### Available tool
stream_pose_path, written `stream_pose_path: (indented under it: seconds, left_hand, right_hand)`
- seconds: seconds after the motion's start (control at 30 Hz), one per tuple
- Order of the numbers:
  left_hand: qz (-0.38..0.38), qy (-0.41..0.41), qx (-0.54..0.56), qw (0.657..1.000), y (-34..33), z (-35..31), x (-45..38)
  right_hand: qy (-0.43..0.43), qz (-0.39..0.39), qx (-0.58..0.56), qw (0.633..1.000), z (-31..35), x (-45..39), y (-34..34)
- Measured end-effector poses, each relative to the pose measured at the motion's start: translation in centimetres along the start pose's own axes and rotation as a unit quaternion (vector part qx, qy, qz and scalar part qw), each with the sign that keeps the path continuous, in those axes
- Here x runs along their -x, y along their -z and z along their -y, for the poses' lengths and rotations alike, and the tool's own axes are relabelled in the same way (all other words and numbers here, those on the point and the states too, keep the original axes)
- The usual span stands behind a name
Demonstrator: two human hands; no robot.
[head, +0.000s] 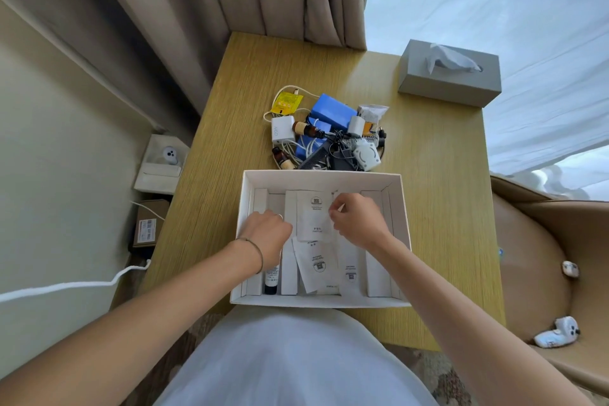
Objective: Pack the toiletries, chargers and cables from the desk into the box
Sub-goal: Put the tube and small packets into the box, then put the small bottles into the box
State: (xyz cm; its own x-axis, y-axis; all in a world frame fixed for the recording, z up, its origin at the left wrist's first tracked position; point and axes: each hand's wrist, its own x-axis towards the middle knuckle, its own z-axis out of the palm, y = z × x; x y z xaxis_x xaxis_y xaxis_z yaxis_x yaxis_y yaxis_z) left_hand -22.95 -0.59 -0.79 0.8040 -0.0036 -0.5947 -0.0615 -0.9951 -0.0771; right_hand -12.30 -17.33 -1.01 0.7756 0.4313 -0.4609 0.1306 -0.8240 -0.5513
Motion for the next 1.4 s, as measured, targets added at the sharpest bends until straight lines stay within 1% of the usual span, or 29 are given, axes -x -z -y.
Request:
stream_pose_path:
  seconds: [0.1, 0.17, 0.2, 0.27, 0.3, 0.37, 0.43, 0.57, 0.67, 0.8, 0.97, 1.1, 1.17, 1.23, 1.3, 1.33, 1.4]
  left_hand:
    - [-0.037, 0.007, 0.037, 0.999, 0.2, 0.1, 0.4]
    - [-0.096, -0.001, 0.080, 0.992, 1.0, 0.4, 0.7]
    - [-0.147, -0.014, 0.104, 0.984, 1.6, 0.6, 1.0]
    - [-0.258, -0.047, 0.149, 0.954, 3.0, 1.1, 1.3]
    - [-0.302, -0.057, 0.166, 0.937, 3.7, 1.4, 1.3]
    - [-0.362, -0.055, 0.196, 0.910, 5.2, 2.3, 0.9]
    - [-0.389, -0.036, 0.221, 0.894, 6.5, 3.3, 0.4]
    - [-0.372, 0.009, 0.247, 0.895, 8.5, 5.5, -1.4]
    - [-0.347, 0.038, 0.253, 0.902, 9.2, 7.2, -3.0]
    - [-0.303, 0.075, 0.279, 0.908, 8.9, 8.8, -4.4]
    - [-0.235, 0.089, 0.283, 0.925, 7.5, 10.3, -5.1]
    - [-0.200, 0.089, 0.281, 0.934, 6.3, 11.1, -6.0]
    - [-0.182, 0.100, 0.295, 0.933, 5.9, 11.3, -6.7]
    - [-0.163, 0.114, 0.313, 0.929, 5.4, 11.4, -7.6]
    - [-0.146, 0.128, 0.341, 0.920, 4.9, 11.4, -8.5]
    - [-0.139, 0.135, 0.357, 0.914, 4.8, 11.5, -9.1]
    - [-0.123, 0.146, 0.380, 0.905, 4.5, 11.7, -10.1]
  right_hand:
    - [0.003, -0.013, -0.024, 1.000, 0.5, -0.3, 1.0]
    - [0.010, -0.027, -0.044, 0.999, 1.2, -0.6, 1.9]
    - [0.017, -0.036, -0.048, 0.998, 1.7, -0.8, 2.4]
    - [0.037, -0.059, -0.054, 0.996, 2.8, -1.4, 3.5]
    - [0.049, -0.071, -0.061, 0.994, 3.4, -1.9, 4.1]
    - [0.066, -0.091, -0.071, 0.991, 4.6, -3.2, 5.1]
    - [0.070, -0.103, -0.070, 0.990, 5.9, -4.8, 5.8]
    - [0.090, -0.103, -0.011, 0.991, 8.5, -8.6, 6.4]
    - [0.110, -0.089, 0.057, 0.988, 9.9, -11.7, 6.1]
    - [0.143, -0.077, 0.120, 0.979, 10.9, -15.4, 5.1]
    - [0.151, -0.057, 0.214, 0.963, 10.5, -18.4, 3.0]
    - [0.160, -0.054, 0.237, 0.957, 9.8, -19.3, 2.1]
    - [0.167, -0.047, 0.248, 0.953, 9.6, -19.4, 2.0]
    - [0.180, -0.032, 0.284, 0.941, 9.5, -19.4, 1.9]
    - [0.191, -0.018, 0.329, 0.924, 9.4, -19.4, 2.0]
    - [0.188, -0.011, 0.339, 0.922, 9.3, -19.4, 2.1]
    - [0.162, 0.007, 0.318, 0.934, 9.3, -19.3, 2.5]
